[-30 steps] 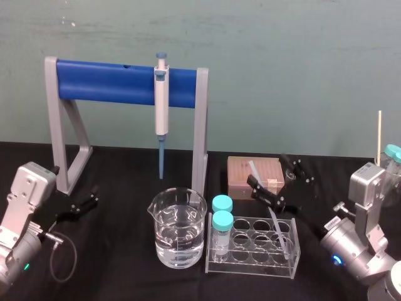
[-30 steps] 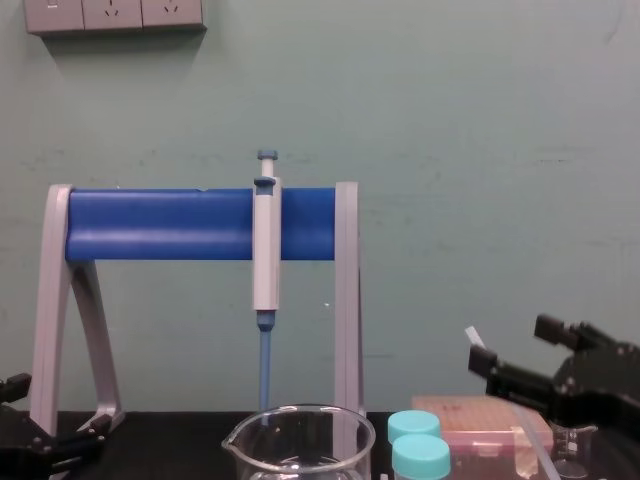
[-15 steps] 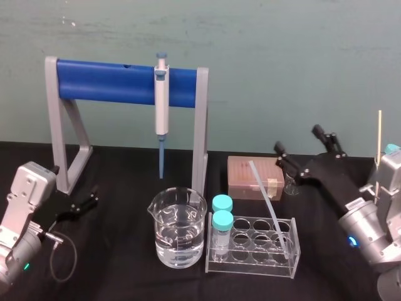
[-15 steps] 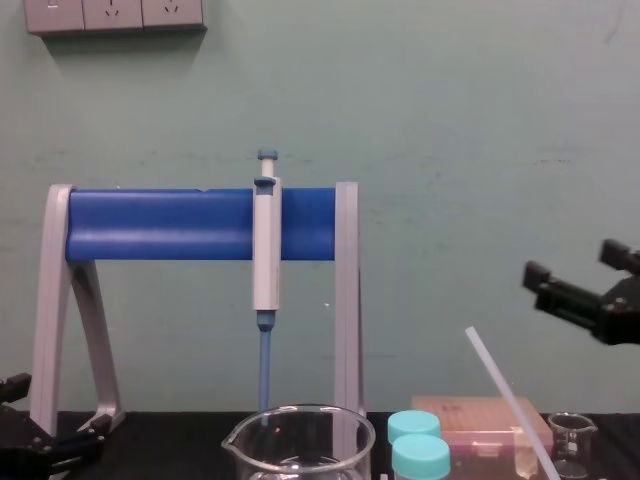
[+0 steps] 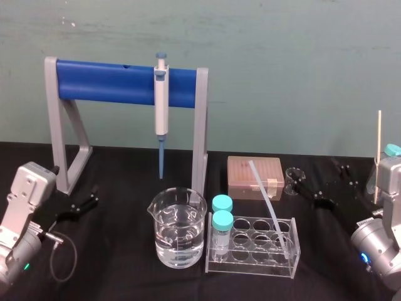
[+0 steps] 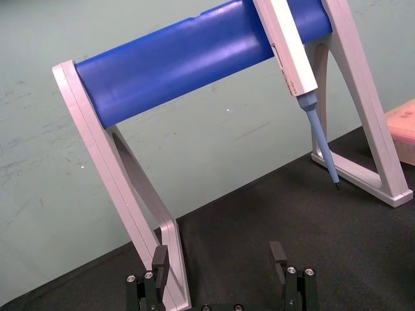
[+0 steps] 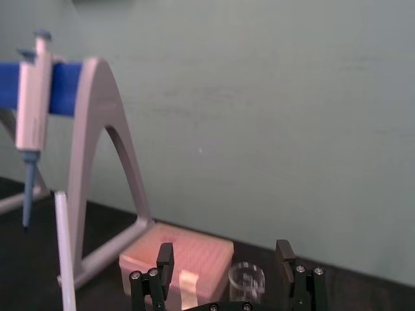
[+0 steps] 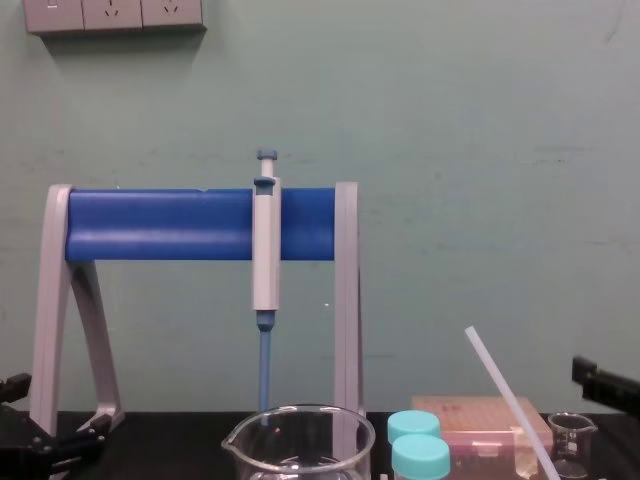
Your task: Pick up the stirring rod with one hand, then place it down.
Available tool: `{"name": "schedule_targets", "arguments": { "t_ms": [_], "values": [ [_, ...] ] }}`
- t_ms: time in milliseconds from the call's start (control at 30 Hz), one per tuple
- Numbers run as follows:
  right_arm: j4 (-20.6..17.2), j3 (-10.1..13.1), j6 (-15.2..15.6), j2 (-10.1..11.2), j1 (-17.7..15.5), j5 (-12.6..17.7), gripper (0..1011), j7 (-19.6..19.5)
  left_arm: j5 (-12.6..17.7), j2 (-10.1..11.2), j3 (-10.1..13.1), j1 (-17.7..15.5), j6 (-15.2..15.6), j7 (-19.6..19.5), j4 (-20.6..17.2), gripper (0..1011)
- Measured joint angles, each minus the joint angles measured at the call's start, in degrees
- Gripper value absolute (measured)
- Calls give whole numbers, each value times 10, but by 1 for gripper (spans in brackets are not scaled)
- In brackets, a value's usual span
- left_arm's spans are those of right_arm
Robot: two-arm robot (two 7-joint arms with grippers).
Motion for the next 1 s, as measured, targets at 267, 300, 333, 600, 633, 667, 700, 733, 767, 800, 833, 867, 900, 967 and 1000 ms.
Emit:
{"name": "schedule_targets", "arguments": {
  "t_ms": [267,300,333,600,633,667,700,733,767,800,833,867,900,967,1000],
  "values": [
    [1,-1,4,0,0,-2,1003,-2,0,0,0,0,0,0,0,1000],
    [1,-1,3,0,0,-2,1003,-2,0,0,0,0,0,0,0,1000],
    [1,-1,3,0,0,-2,1003,-2,0,0,0,0,0,0,0,1000],
    [1,0,0,0,0,0,1003,-1,0,0,0,0,0,0,0,1000],
    [1,0,0,0,0,0,1003,-1,0,0,0,0,0,0,0,1001],
    [1,0,-1,0,0,0,1003,-1,0,0,0,0,0,0,0,1000],
    [1,0,-1,0,0,0,1003,-1,0,0,0,0,0,0,0,1000],
    [1,0,-1,0,0,0,1003,-1,0,0,0,0,0,0,0,1000],
    [0,0,-1,0,0,0,1003,0,0,0,0,0,0,0,0,1000],
    [0,0,-1,0,0,0,1003,0,0,0,0,0,0,0,0,1000],
    [0,0,-1,0,0,0,1003,0,0,0,0,0,0,0,0,1000],
    [0,0,-1,0,0,0,1003,0,0,0,0,0,0,0,0,1000],
    [0,0,-1,0,0,1,1003,0,0,0,0,0,0,0,0,1000],
    [0,0,-2,0,0,1,1003,0,0,0,0,0,0,0,0,1000],
    [0,0,-2,0,0,1,1003,0,0,0,0,0,0,0,0,1000]
  ]
}}
